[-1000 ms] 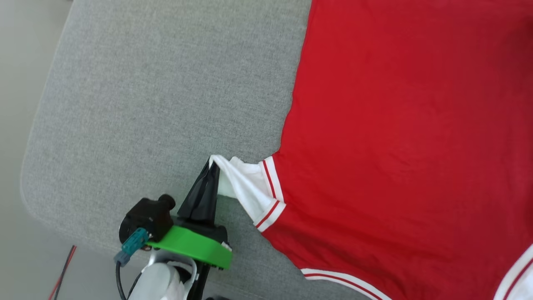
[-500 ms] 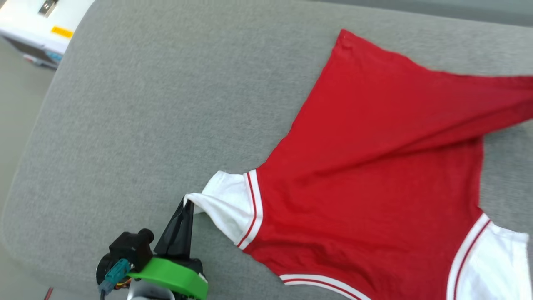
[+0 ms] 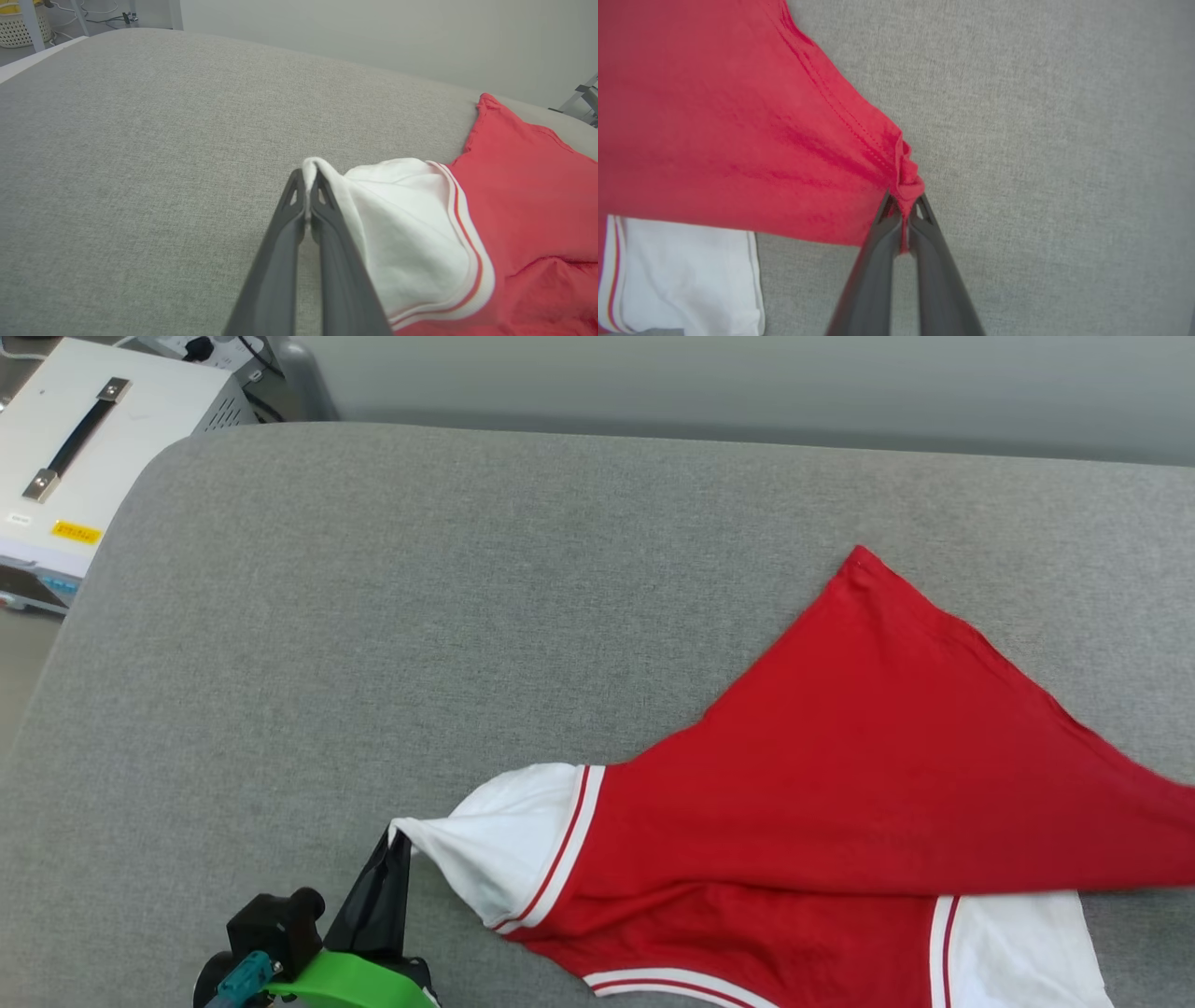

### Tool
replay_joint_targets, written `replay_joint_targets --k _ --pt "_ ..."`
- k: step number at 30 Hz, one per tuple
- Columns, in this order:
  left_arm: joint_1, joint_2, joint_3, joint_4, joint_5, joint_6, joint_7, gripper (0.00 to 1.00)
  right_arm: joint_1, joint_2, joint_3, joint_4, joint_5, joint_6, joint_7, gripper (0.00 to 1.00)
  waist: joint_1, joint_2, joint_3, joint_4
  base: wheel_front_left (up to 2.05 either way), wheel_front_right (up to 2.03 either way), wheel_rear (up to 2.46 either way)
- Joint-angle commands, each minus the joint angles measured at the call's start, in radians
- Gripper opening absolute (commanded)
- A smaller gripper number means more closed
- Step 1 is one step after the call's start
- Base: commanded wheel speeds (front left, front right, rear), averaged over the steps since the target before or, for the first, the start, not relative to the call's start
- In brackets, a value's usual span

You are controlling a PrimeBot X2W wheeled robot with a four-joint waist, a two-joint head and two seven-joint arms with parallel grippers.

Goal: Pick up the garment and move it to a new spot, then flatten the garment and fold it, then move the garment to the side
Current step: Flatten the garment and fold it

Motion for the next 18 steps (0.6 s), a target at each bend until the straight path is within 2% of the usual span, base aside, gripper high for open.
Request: replay_joint_targets --k 1,8,15,16,17,18 --pt "0.019 0.007 0.002 0.004 -0.012 0.006 0.002 0.0 0.052 0.021 -0.026 -0.007 0.006 -0.001 -0.008 0.0 0.0001 -0.0001 -0.02 -0.02 0.0 0.0 0.0" --pt "0.029 0.012 -0.003 0.017 -0.019 0.006 0.006 0.0 0.305 0.16 -0.179 -0.033 -0.014 -0.001 0.006 0.0 0.0001 -0.0001 -0.028 -0.024 0.0 0.0 0.0" --pt "0.019 0.017 -0.007 0.03 -0.023 0.006 0.004 0.0 0.385 0.274 -0.267 -0.076 -0.074 -0.001 0.048 0.0 0.0001 -0.0001 -0.018 -0.023 0.0 0.0 0.0" --pt "0.018 0.018 -0.006 0.032 -0.023 0.006 0.003 0.0 0.381 0.285 -0.286 -0.09 -0.085 -0.001 0.046 0.23 0.0001 -0.0001 -0.017 -0.024 0.0 0.0 0.0" --pt "0.017 0.018 -0.006 0.033 -0.023 0.007 0.002 0.0 0.374 0.29 -0.306 -0.107 -0.097 -0.001 0.041 1.0 0.0001 -0.0001 -0.017 -0.024 0.0 0.0 0.0" --pt "0.016 0.019 -0.007 0.034 -0.024 0.007 0.002 0.0 0.367 0.292 -0.325 -0.122 -0.107 -0.001 0.037 1.0 0.0001 -0.0001 -0.017 -0.024 0.0 0.0 0.0"
